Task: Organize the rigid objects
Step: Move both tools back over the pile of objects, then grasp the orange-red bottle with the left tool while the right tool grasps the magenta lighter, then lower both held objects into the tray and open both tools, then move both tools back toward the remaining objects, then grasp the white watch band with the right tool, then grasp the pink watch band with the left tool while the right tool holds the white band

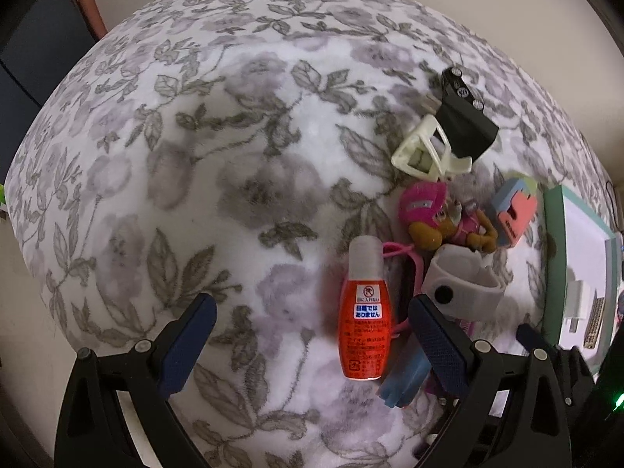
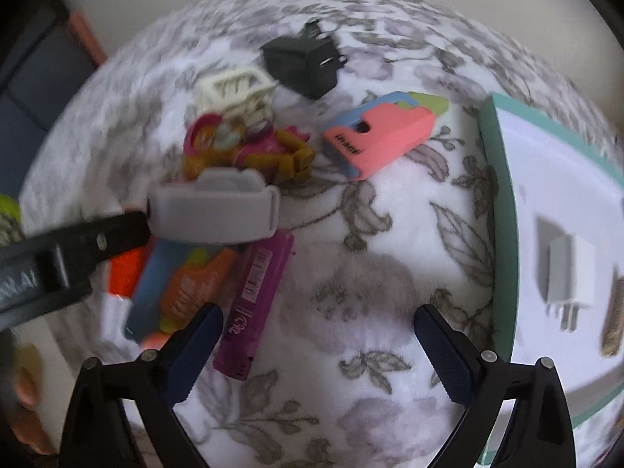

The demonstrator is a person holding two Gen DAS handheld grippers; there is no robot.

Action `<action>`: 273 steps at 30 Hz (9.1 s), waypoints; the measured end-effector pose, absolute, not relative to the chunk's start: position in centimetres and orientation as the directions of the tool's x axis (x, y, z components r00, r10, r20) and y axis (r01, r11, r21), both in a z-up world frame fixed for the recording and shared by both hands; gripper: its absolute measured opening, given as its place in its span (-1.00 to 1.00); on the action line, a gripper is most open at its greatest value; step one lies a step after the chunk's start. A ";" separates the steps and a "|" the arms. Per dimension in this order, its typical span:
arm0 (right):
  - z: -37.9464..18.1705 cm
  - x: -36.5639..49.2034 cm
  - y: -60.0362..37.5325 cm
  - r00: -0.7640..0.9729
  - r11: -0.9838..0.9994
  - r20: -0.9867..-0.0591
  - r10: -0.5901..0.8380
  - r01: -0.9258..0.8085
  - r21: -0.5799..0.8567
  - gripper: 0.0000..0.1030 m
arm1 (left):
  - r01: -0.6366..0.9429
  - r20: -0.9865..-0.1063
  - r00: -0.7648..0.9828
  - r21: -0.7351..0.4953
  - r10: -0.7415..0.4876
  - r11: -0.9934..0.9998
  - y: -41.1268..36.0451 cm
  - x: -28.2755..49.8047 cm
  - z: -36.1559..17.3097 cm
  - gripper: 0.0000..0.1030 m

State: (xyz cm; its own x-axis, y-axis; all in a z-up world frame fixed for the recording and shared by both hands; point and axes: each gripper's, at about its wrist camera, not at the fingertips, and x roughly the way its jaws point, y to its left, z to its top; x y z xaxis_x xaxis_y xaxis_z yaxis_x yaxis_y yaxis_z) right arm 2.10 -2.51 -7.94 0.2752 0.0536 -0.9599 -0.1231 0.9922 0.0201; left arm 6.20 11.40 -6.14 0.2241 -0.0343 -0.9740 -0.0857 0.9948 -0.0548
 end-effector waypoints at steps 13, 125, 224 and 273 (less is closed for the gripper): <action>-6.9 2.4 -3.5 0.317 0.994 -0.947 0.058 -0.102 0.027 -0.09 | -0.045 -0.976 0.188 -0.122 -0.111 0.992 9.5 6.2 -6.8 0.01; -2.4 -2.1 -29.1 0.343 0.845 -0.939 -0.033 0.511 0.157 -0.56 | 0.259 -0.926 0.274 -0.190 -0.260 0.947 -8.1 4.4 -1.9 -0.01; -5.9 3.7 -8.0 0.331 0.879 -0.852 0.405 0.114 0.462 0.25 | -0.299 -0.973 0.228 -0.108 -0.039 0.948 13.7 7.3 -7.8 0.89; -4.1 3.0 -12.0 0.362 0.902 -0.871 0.331 0.151 0.405 0.24 | 0.007 -0.983 0.179 -0.033 -0.034 0.999 5.1 7.8 -8.0 0.01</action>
